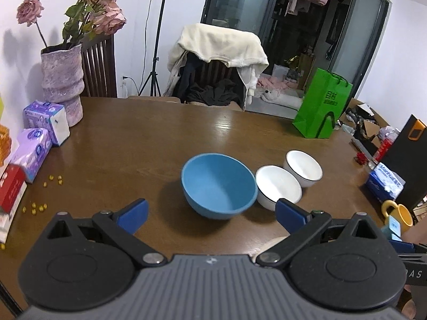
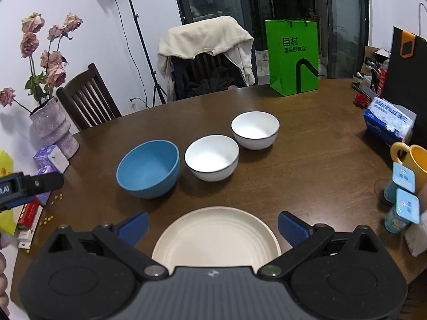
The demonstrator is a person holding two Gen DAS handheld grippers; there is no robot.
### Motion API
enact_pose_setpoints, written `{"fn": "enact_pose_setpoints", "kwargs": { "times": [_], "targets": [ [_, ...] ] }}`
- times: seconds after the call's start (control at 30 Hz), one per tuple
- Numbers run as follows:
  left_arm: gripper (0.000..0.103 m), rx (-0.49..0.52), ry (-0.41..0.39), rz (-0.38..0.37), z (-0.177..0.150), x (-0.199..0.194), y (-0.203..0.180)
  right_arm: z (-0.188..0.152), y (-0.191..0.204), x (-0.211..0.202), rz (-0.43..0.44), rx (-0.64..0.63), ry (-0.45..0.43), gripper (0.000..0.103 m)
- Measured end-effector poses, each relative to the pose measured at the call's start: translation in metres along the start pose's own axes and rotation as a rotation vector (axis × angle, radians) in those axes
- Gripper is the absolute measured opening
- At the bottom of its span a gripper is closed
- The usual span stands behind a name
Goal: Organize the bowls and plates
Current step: 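Pull both open grippers back up away from the plate stack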
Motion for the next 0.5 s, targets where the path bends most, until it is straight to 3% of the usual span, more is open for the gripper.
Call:
{"fn": "enact_pose_setpoints", "kwargs": {
  "times": [0.5],
  "targets": [
    [0.103,0.029,0.118,0.021,0.083,0.116,0.049,0.074,0.05,0.107,-0.003,0.041,0.114,0.103]
  ]
}}
Point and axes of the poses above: each gripper's, at about its wrist camera, not at the fingertips, and x roughly the way its jaws point, y to its left, z to its top, the point moved 1 cm from there along x, roughly the way its jaws point, and after that the axes turned 10 degrees about y, right-handed, at the moved point
